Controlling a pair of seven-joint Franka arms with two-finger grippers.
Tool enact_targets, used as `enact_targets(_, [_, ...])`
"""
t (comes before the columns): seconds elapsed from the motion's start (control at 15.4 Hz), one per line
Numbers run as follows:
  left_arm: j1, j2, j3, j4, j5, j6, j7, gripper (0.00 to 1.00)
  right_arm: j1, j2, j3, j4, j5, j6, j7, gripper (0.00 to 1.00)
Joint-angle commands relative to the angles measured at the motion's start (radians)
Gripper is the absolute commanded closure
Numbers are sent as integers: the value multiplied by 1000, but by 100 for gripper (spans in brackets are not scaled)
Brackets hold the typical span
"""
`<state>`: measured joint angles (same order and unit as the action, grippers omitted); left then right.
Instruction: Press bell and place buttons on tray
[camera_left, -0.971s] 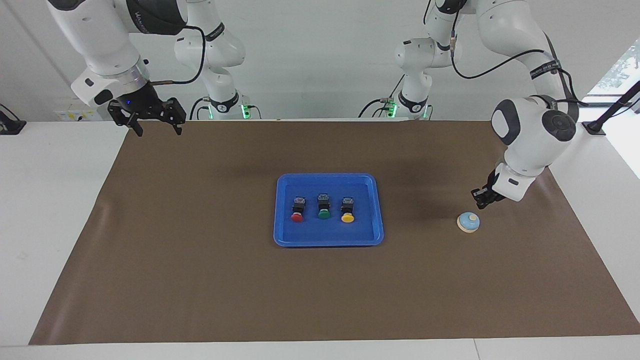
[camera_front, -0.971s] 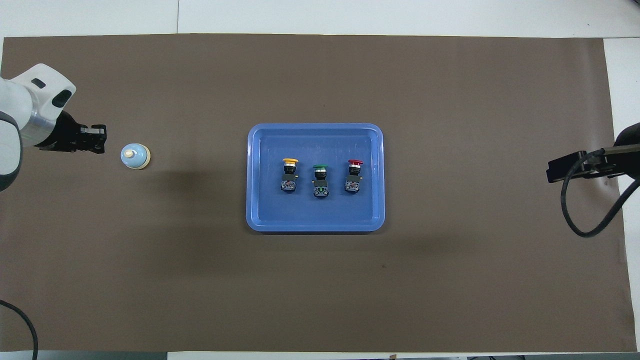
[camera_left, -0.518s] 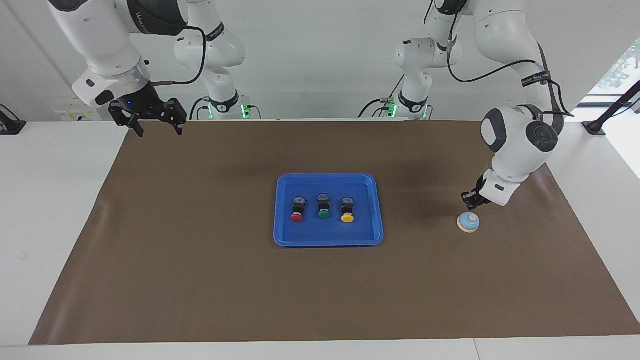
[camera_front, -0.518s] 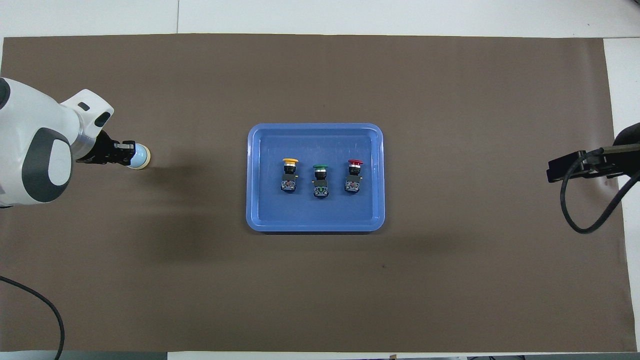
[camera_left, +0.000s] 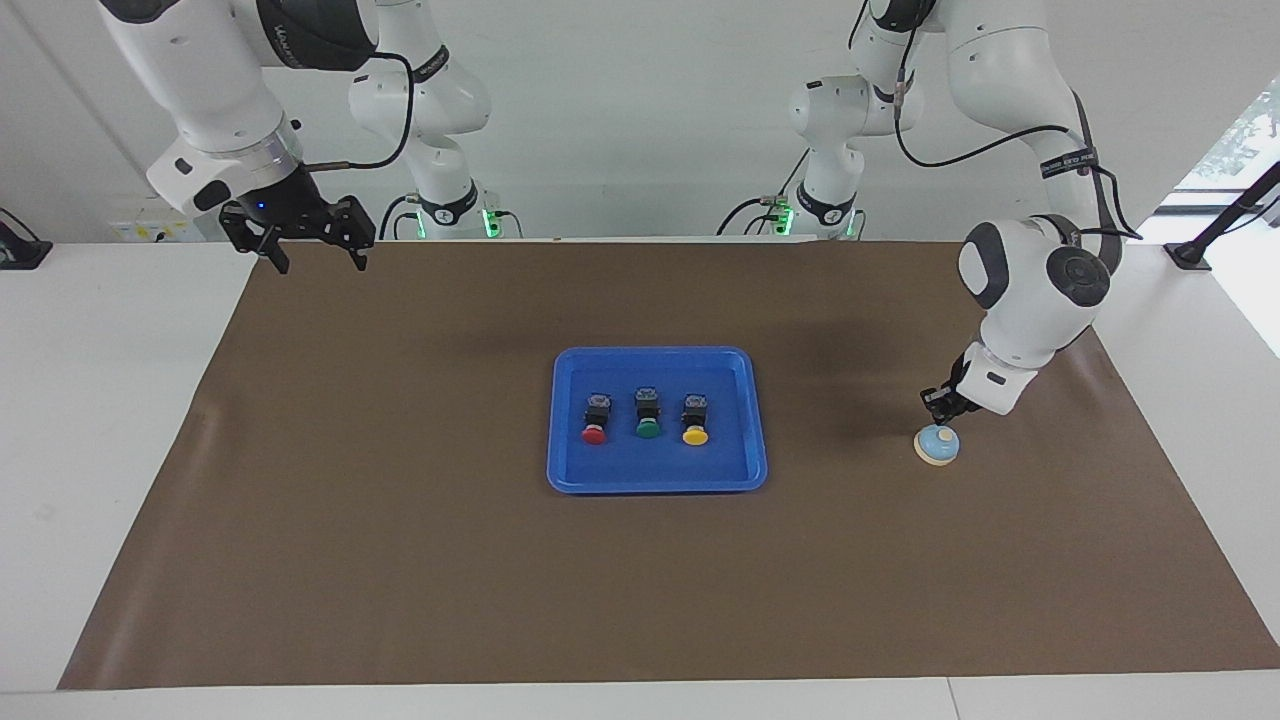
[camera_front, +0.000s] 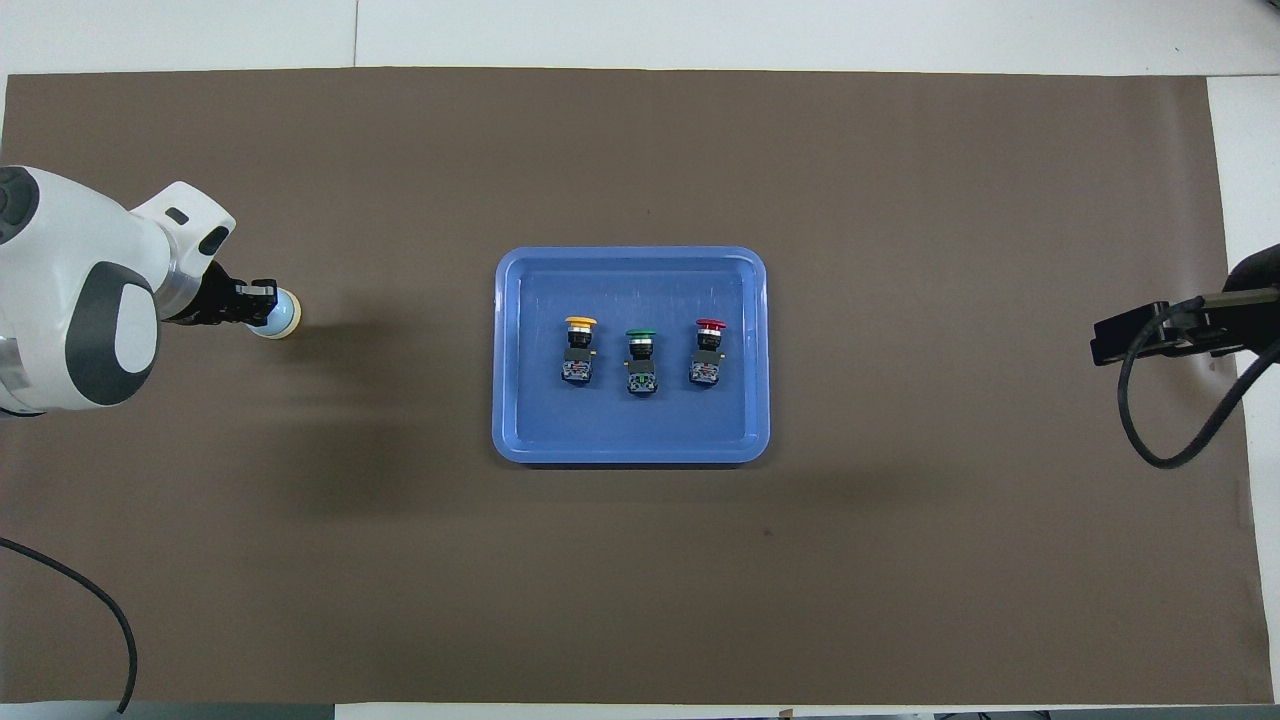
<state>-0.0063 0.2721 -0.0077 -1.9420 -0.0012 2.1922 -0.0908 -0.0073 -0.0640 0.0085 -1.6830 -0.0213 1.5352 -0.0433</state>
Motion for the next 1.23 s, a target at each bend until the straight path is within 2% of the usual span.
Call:
enact_targets(0.0, [3, 9, 6, -20, -13, 38, 14, 100, -14, -11, 11, -15, 9, 6, -12, 0])
enact_targets(0.19, [12, 4, 11, -106, -13, 153, 45, 100, -13, -11, 11, -15, 7, 3, -12, 0])
enact_targets(0.32, [14, 6, 11, -100, -13, 143, 45, 100, -19, -13, 11, -15, 7, 3, -13, 0])
enact_targets(0.52, [11, -10, 12, -39, -11, 16, 45, 100, -22, -13, 11, -15, 7, 3, -13, 0])
enact_targets(0.65, [12, -60, 12, 15, -11, -118, 45, 100, -22, -13, 11, -15, 7, 3, -13, 0])
enact_targets(0.71, [12, -85, 11, 30, -11, -164, 43, 74, -22, -13, 11, -15, 9, 3, -13, 0])
enact_targets(0.84, [8, -138, 11, 61, -11, -256, 40, 10, -22, -11, 11, -15, 7, 3, -13, 0])
enact_targets(0.91, [6, -171, 11, 72, -11, -297, 40, 0, -22, -13, 11, -15, 7, 3, -13, 0])
enact_targets(1.17, [12, -333, 11, 78, -11, -422, 43, 0, -22, -11, 10, -15, 7, 3, -13, 0])
